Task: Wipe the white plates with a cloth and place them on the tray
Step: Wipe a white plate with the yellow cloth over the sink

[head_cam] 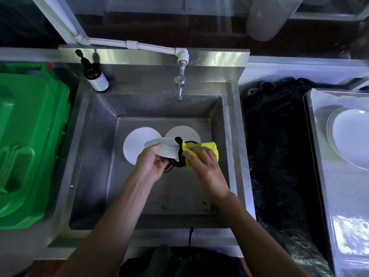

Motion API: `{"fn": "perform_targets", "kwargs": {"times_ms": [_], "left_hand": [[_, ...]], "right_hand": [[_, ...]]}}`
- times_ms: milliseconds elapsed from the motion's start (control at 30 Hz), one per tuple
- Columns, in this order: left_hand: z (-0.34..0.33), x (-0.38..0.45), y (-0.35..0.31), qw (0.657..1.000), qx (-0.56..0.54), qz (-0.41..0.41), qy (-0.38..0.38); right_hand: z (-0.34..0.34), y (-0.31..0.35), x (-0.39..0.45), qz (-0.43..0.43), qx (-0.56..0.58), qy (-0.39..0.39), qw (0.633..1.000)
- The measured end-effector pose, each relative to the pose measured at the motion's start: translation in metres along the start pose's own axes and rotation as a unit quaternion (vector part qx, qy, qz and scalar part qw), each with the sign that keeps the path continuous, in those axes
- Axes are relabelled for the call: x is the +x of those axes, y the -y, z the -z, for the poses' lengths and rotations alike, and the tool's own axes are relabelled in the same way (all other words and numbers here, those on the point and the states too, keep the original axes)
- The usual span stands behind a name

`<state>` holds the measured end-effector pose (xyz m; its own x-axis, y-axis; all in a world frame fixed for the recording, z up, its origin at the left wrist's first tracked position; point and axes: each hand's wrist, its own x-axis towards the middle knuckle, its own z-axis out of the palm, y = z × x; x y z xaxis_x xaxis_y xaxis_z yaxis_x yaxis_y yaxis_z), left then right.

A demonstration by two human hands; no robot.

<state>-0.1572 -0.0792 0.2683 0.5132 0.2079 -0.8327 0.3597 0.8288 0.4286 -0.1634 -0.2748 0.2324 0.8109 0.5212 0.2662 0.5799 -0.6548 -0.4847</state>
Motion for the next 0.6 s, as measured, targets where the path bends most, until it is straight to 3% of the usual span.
{"fn": "perform_targets", "kwargs": {"times_ms": [133,367,600], "left_hand": [[0.004,-0.002,-0.002,0.999,0.022,-0.016,0.019],[0.014,-0.003,-0.001,0.993,0.072,-0.042,0.079],[0.015,-0.007,0.002,0.989,0.091,-0.045,0.110]], "right_hand": [[0.003,0.007,0.000,-0.018,0.039,0.041,0.998],[0.016,0.024,0.027,-0.148,0.194,0.030,0.969],[0.013,0.035,0.041,-0.158,0.226,0.084,0.957]]}}
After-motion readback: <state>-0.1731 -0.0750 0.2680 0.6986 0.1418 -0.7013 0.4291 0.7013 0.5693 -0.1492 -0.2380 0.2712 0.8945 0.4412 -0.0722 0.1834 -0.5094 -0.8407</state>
